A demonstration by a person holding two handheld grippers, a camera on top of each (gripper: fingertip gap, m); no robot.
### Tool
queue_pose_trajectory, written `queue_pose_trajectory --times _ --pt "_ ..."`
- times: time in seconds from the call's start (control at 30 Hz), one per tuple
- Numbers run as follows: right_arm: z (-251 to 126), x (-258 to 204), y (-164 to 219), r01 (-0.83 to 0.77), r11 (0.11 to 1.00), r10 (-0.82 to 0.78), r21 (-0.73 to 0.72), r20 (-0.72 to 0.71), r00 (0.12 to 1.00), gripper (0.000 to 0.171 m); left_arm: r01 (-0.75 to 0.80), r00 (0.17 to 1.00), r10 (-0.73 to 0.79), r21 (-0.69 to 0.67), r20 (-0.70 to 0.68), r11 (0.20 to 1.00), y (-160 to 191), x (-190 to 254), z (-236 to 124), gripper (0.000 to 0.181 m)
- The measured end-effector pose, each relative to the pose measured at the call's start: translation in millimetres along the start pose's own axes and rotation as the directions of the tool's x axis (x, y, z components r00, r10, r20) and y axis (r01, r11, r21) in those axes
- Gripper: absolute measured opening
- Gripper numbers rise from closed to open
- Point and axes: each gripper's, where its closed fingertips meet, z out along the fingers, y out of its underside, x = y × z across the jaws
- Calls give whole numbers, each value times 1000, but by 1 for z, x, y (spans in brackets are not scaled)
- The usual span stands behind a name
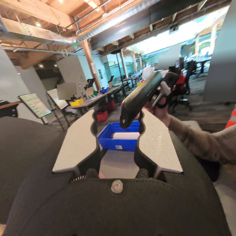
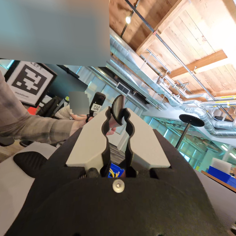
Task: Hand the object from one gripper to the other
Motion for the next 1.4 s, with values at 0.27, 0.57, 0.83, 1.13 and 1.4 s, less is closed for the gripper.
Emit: queue_pose_trajectory --times 0.27,0.57,0.83,1.13,1.4 --pt "-2 2 1 -83 993 81 80 21 996 17 67 991 -66 11 -113 998 6 25 18 39" --pt "-4 5 2 -101 991 100 92 18 995 16 99 986 -105 -52 -132 994 41 34 28 31" --pt "-11 14 10 -160 983 159 92 22 987 18 67 987 -68 -8 -145 998 34 37 27 26" --pt "-16 20 17 -216 969 215 117 26 976 18 9 992 -9 0 -123 1000 24 36 26 26" --pt "-22 24 27 -299 938 296 177 47 954 18 89 988 -72 122 -137 989 8 37 25 25"
